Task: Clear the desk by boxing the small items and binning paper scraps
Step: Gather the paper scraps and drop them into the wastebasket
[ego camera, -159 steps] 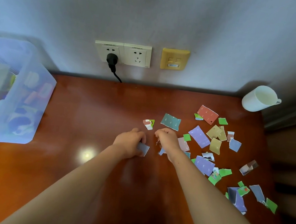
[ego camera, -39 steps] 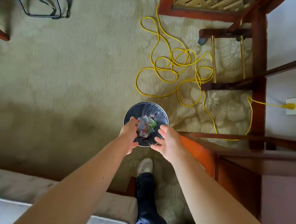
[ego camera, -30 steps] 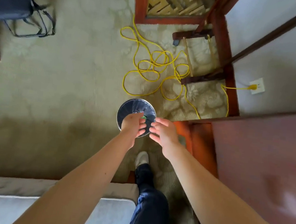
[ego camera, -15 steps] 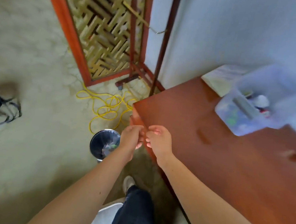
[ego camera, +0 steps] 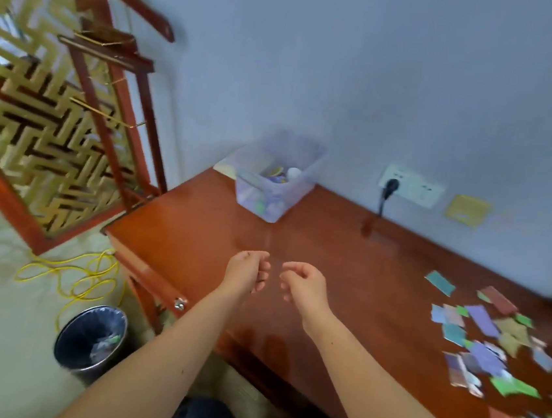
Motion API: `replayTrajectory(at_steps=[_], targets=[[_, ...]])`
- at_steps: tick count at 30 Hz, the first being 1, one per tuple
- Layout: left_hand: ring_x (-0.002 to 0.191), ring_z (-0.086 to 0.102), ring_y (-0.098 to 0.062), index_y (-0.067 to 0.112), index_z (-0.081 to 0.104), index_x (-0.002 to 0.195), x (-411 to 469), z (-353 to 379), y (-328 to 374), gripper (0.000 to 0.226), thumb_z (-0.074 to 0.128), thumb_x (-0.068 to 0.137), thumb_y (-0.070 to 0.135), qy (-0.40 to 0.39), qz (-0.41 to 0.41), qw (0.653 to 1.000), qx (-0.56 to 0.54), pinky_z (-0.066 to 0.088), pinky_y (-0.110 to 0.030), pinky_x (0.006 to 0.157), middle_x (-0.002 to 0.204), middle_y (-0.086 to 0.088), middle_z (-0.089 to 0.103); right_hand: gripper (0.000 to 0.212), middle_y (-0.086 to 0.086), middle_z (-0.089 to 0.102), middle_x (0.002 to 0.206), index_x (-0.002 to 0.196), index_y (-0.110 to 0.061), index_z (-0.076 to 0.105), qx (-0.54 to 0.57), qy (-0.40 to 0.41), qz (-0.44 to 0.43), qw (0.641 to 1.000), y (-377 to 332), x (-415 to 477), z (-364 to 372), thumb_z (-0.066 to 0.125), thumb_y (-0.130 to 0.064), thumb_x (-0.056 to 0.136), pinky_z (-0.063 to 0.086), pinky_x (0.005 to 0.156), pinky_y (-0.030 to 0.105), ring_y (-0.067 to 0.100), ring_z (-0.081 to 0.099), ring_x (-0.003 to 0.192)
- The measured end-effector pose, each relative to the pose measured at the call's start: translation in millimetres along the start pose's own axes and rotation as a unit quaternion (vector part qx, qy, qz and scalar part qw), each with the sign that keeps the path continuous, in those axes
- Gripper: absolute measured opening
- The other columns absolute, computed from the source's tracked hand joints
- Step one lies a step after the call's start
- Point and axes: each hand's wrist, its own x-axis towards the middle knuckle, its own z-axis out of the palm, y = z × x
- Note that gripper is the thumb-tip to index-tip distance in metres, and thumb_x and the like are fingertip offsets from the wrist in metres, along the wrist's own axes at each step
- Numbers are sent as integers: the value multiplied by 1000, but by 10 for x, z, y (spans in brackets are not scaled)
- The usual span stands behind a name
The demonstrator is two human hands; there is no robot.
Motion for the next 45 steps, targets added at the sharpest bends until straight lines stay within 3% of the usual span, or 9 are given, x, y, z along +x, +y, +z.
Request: replayTrajectory(at_steps=[10, 14, 20, 26, 31, 37, 39, 42, 45], targets=[[57, 51, -11, 17, 60, 90, -746, 1306, -438, 14, 47, 95, 13, -107, -28, 989, 95, 41, -21, 53, 74, 0, 60, 20, 5, 65, 87, 102, -13, 64, 47, 126, 41, 990, 283, -511, -1520, 55, -4, 88, 46, 59, 24, 12, 57, 71], [57, 51, -12, 16, 61, 93, -850, 1718, -625, 10, 51, 94, 15, -147, -39, 977, 147, 41, -22, 52, 74, 0, 60, 20, 3, 62, 83, 104, -10, 63, 77, 178, 62, 979, 430, -611, -1946, 54, -2, 88, 44, 57, 22, 11, 55, 69], [51, 48, -13, 14, 60, 89, -961, 2279, -879, 14, 47, 95, 11, -223, -66, 949, 215, 37, -21, 46, 69, -1, 57, 17, 2, 66, 94, 102, -15, 63, 125, 275, 94, 949, 626, -706, -2467, 57, -7, 88, 48, 65, 24, 12, 59, 78], [54, 44, -13, 13, 58, 81, -1128, 2838, -1108, 20, 49, 98, 13, -291, -127, 898, 304, 35, -22, 53, 68, -3, 54, 13, -3, 64, 94, 101, -19, 63, 140, 387, 124, 903, 937, -907, -2852, 61, -15, 89, 51, 71, 26, 13, 61, 87], [65, 53, -11, 16, 62, 104, -1131, 3034, -1395, 13, 50, 98, 18, -374, -118, 847, 359, 45, -20, 62, 81, -2, 60, 13, -4, 63, 96, 99, -25, 59, 154, 466, 164, 855, 1174, -1095, -3018, 63, -17, 89, 50, 71, 24, 13, 59, 91], [78, 57, -12, 15, 58, 113, -1105, 3149, -1676, 19, 55, 95, 19, -483, -79, 764, 421, 44, -17, 60, 101, -9, 61, 19, -4, 64, 102, 102, -25, 61, 148, 530, 199, 811, 1402, -1257, -3093, 63, -13, 87, 52, 74, 25, 15, 62, 97], [86, 59, -16, 14, 59, 112, -1103, 3175, -1756, 19, 56, 94, 17, -518, -62, 736, 432, 49, -18, 67, 107, -10, 61, 20, -5, 64, 102, 102, -25, 61, 139, 544, 208, 801, 1482, -1310, -3111, 63, -12, 87, 54, 78, 28, 13, 62, 95], [111, 59, -28, 10, 56, 114, -1119, 3185, -1876, 21, 57, 94, 17, -541, -25, 708, 453, 50, -33, 93, 108, -8, 60, 21, -5, 64, 101, 102, -24, 63, 128, 552, 230, 792, 1591, -1379, -3155, 64, -11, 85, 55, 83, 33, 9, 59, 88], [113, 57, -25, 14, 53, 108, -1119, 3201, -1988, 20, 62, 91, 17, -559, 22, 678, 477, 49, -34, 96, 106, -3, 58, 24, -7, 61, 105, 107, -24, 61, 97, 544, 249, 795, 1695, -1400, -3251, 64, -14, 86, 53, 78, 30, 9, 57, 89]])
